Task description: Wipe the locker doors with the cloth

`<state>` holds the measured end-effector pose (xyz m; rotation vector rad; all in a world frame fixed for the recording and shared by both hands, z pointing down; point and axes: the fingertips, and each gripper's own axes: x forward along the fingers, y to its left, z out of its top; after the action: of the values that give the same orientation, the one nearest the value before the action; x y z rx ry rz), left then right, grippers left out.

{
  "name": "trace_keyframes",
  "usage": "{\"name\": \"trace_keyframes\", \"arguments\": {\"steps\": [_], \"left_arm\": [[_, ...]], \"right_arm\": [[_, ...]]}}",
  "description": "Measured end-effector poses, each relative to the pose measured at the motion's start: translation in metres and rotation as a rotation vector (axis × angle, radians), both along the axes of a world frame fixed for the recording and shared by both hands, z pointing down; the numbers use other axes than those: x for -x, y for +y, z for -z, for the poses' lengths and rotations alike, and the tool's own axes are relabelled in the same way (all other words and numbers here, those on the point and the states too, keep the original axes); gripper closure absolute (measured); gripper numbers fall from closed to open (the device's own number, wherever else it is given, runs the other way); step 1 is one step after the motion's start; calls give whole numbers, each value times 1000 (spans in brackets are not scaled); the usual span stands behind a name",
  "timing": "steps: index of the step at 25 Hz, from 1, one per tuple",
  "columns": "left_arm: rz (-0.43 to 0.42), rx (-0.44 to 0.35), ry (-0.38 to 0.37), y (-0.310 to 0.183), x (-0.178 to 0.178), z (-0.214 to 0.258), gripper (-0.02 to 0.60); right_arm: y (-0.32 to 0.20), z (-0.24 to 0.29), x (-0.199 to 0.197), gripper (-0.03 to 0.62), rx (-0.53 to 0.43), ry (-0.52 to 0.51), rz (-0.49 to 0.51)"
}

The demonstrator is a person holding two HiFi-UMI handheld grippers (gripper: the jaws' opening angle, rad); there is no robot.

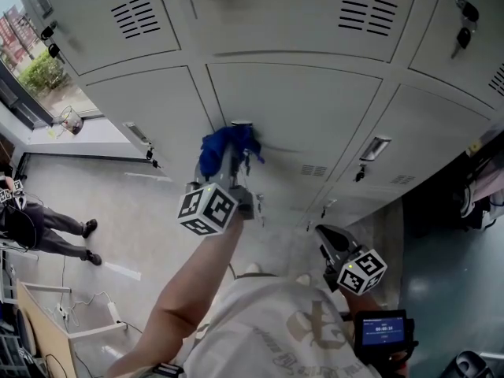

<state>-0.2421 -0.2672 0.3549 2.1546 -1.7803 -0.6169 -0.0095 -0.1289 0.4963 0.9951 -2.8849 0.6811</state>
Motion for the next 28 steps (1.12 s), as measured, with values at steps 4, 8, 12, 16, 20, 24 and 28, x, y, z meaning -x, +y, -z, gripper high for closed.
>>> {"name": "trace_keyframes", "arguments": {"steps": [4,8,12,16,20,24,28], "left_arm": [[19,-6,-19,-3,0,2,437],[48,-17,-106,-3,-9,5,439],[29,-50,-230,-3,-26,10,437],[-1,-106,-337,-1,-45,18,437],[-44,-137,-458,-2,-64,23,436],[-28,-122,-559,-3,-71,21,434],[-12,-184,-745,1,-79,29,434]], "right_arm": [[-2,1,-1,591,-7,-8,-8],[-2,1,-5,591,-5,-2,-22],[-2,0,-9,591,-4,0,-30],[-2,1,-13,591,-9,-4,-38],[-1,-1,-18,591,-5,-4,-52],[0,0,-23,591,-6,-6,-65],[0,0,-26,591,-10,-10,-72]]}}
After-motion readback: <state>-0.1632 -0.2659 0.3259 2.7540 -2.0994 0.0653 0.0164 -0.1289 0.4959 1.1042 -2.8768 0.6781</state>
